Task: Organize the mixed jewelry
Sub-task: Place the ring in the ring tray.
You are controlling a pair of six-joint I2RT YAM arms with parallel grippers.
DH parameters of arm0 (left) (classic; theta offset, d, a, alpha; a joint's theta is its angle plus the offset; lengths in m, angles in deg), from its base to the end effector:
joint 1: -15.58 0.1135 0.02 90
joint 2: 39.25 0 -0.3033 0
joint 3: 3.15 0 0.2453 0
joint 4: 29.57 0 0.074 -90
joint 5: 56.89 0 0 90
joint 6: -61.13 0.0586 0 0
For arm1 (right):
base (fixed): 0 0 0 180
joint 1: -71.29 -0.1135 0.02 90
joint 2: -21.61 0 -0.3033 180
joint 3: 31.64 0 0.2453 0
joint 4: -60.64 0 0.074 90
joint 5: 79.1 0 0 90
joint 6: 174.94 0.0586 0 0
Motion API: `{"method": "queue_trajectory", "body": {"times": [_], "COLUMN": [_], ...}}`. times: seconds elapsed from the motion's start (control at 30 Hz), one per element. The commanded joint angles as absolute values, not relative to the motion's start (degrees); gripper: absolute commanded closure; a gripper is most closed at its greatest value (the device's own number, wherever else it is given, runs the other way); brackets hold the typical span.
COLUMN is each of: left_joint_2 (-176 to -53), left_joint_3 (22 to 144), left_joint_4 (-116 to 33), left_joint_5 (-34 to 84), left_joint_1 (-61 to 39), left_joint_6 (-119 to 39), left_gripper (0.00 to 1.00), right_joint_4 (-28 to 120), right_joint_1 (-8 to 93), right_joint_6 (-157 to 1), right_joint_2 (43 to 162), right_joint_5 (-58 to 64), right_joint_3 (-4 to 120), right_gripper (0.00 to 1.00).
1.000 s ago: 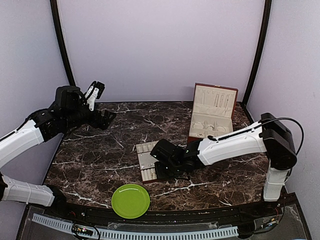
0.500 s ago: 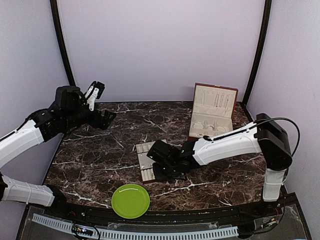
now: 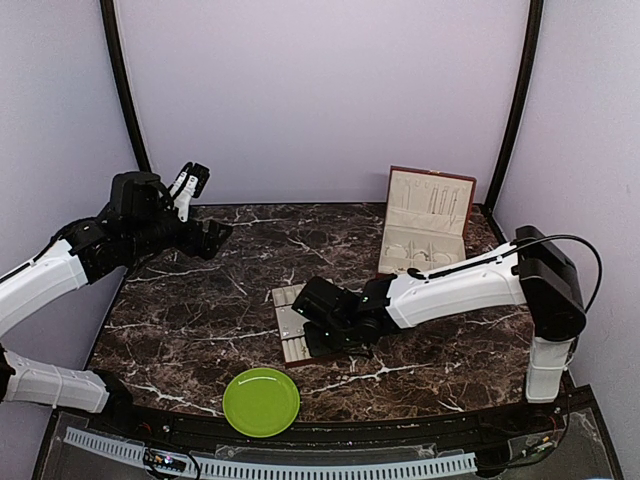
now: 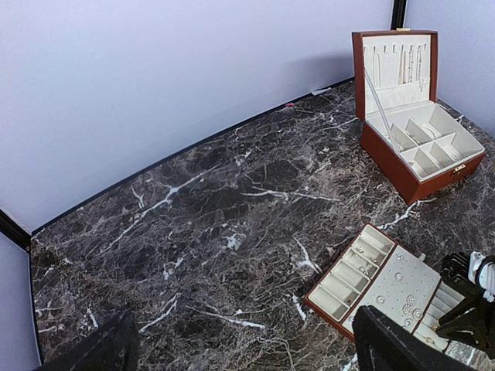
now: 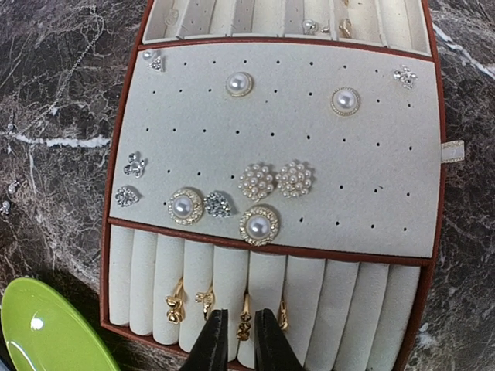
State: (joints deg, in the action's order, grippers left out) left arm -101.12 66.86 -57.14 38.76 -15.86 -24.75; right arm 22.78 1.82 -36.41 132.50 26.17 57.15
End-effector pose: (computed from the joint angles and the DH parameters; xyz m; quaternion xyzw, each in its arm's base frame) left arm 0.2117 -0.1227 0.3717 0.2219 0.7850 -0.0972 0.5701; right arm 0.1620 0.3886 0.1916 -0.1401 0.9476 0.1541 0.2423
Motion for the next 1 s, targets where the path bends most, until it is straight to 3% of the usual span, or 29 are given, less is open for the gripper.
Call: {"method": "queue_trajectory", "body": {"times": [0.0, 0.4, 0.97], "left_joint_2": [-100.51, -100.99, -101.04], "left_joint_3": [66.19, 66.28, 66.23], "left_joint_4": [-56.21, -56.38, -56.38], "left_joint_5": [38.92, 38.91, 38.83], "left_joint_1": [-15.79, -15.79, -15.79], "left_joint_6": [-24.12, -24.12, -24.10], "left_gripper": [0.01, 0.01, 0.01], "right_joint_4": [22.58, 24.80, 25.11], "right_joint_1": [1.20, 1.15, 1.23], "right_joint_6": [-36.69, -36.98, -36.77], "right_joint_2": [130.51, 130.05, 133.47], "right_joint_5": [28.22, 27.95, 27.00], "right_joint_3": [57.31, 55.90, 55.74], "right_gripper": [0.89, 1.00, 1.00]}}
